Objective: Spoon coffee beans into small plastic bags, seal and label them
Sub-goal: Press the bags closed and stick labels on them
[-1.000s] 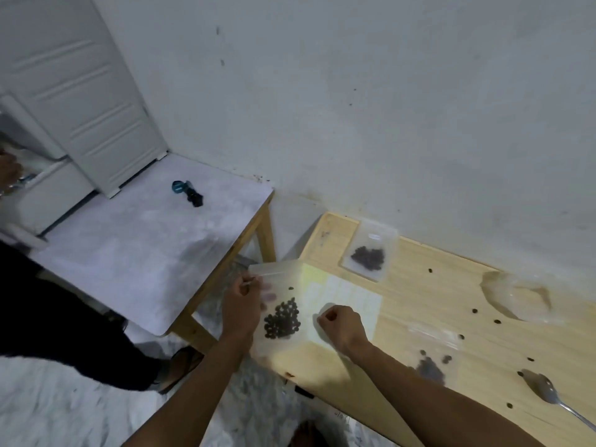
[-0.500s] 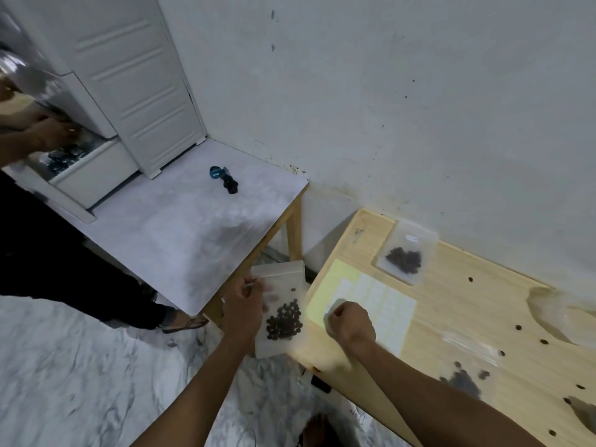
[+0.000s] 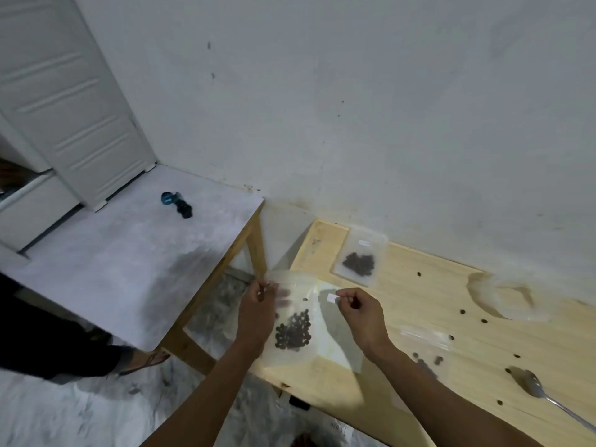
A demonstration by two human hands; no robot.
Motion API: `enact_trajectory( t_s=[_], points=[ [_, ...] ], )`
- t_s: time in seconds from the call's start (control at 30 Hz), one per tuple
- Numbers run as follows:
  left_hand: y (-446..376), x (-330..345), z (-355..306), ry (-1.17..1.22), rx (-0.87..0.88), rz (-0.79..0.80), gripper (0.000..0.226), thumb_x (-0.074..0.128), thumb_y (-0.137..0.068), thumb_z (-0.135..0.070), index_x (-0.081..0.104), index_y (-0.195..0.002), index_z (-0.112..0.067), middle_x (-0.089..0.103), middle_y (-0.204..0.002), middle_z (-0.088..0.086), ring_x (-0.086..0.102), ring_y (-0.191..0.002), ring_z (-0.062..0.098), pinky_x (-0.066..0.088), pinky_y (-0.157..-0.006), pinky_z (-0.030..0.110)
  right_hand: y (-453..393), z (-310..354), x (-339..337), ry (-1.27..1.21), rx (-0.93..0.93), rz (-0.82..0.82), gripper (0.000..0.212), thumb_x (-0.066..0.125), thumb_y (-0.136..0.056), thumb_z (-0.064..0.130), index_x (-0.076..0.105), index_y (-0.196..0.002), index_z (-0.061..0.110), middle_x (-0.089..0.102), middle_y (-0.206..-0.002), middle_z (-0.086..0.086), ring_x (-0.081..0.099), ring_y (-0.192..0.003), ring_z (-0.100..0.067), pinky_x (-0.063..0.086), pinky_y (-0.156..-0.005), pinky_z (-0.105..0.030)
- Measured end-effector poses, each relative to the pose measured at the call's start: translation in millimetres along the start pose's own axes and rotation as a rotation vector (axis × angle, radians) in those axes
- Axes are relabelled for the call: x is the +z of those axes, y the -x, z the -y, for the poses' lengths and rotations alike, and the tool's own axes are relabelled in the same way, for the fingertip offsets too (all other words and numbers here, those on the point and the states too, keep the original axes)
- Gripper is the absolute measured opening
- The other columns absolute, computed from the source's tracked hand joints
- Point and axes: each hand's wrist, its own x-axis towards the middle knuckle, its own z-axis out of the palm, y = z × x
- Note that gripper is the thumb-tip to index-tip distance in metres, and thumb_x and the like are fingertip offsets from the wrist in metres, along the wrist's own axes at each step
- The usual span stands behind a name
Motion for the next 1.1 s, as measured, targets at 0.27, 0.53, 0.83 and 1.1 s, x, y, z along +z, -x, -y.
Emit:
enact_trajectory(
  t_s=[0.27,0.53,0.83,1.1],
  points=[
    [4,75,-23,-0.075,0.102,0.115,0.011,0.052,-0.100,-0.021,0.059,-0.090,-0.020,0.060,-0.077,0.002,0.057,-0.066,0.016,0.045,-0.052,0.017,-2,32,-42,-0.002,-0.135,-0.075,0.004,0.071,-0.086,0.009,0.073,-0.087,0.013,0.066,-0.073,0.003,0.056,-0.064,0.000,0.044,-0.064,-0.011],
    [20,121,-37,-0.024,0.122,0.211,0.012,0.050,-0.102,-0.022,0.060,-0.103,-0.015,0.066,-0.088,0.001,0.059,-0.073,0.010,0.044,-0.052,0.008,2,37,-69,0.033,-0.114,-0.151,0.005,0.074,-0.083,0.011,0.072,-0.082,0.015,0.063,-0.065,0.009,0.055,-0.059,0.000,0.042,-0.060,-0.010],
    [30,136,-46,0.107,0.056,0.378,0.009,0.064,-0.095,-0.021,0.066,-0.103,-0.021,0.075,-0.093,-0.002,0.071,-0.086,0.011,0.053,-0.069,0.019,0,37,-84,0.033,-0.088,-0.224,0.011,0.075,-0.083,0.012,0.068,-0.077,0.017,0.063,-0.064,0.004,0.053,-0.057,-0.004,0.042,-0.056,-0.012],
    [23,135,-51,0.079,0.121,0.372,0.020,0.072,-0.088,-0.014,0.068,-0.107,-0.020,0.075,-0.097,-0.005,0.070,-0.091,0.013,0.055,-0.077,0.023,-6,39,-98,0.041,0.024,-0.269,0.051,0.086,-0.068,0.043,0.052,-0.103,0.027,0.052,-0.097,0.012,0.051,-0.089,-0.006,0.046,-0.077,-0.024]
  ],
)
